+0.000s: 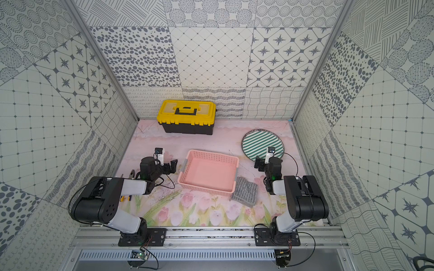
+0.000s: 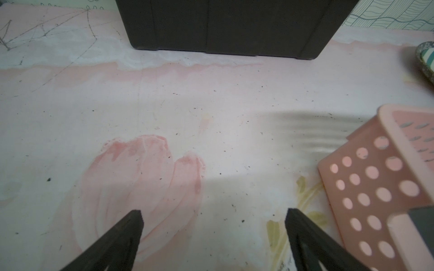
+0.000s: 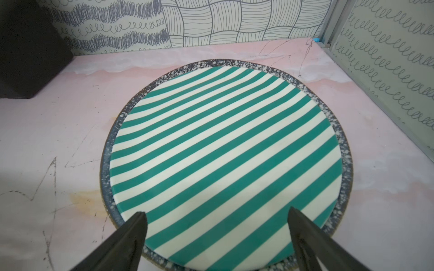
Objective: Wipe the wet plate dry
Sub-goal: Reset both arms
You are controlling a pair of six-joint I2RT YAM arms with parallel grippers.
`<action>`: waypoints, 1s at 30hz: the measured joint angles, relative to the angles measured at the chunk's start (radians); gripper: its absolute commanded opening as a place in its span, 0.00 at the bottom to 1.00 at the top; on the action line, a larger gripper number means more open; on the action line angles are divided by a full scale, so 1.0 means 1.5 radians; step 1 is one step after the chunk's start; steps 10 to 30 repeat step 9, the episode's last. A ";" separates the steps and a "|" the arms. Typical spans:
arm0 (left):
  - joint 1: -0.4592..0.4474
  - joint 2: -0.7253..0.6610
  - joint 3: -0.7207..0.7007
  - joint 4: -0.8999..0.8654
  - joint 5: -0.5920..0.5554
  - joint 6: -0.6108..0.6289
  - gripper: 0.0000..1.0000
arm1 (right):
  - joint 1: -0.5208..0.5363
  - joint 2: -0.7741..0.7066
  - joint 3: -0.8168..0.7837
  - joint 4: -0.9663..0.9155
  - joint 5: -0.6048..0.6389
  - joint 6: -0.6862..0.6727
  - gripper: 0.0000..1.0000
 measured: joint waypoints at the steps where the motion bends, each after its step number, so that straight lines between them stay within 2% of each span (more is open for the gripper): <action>1: 0.000 0.000 0.000 0.002 0.000 0.000 1.00 | 0.000 0.000 0.004 0.001 0.000 -0.001 0.97; 30: 0.000 0.000 0.000 0.015 -0.006 -0.001 1.00 | 0.000 0.000 0.010 0.005 0.000 -0.006 0.97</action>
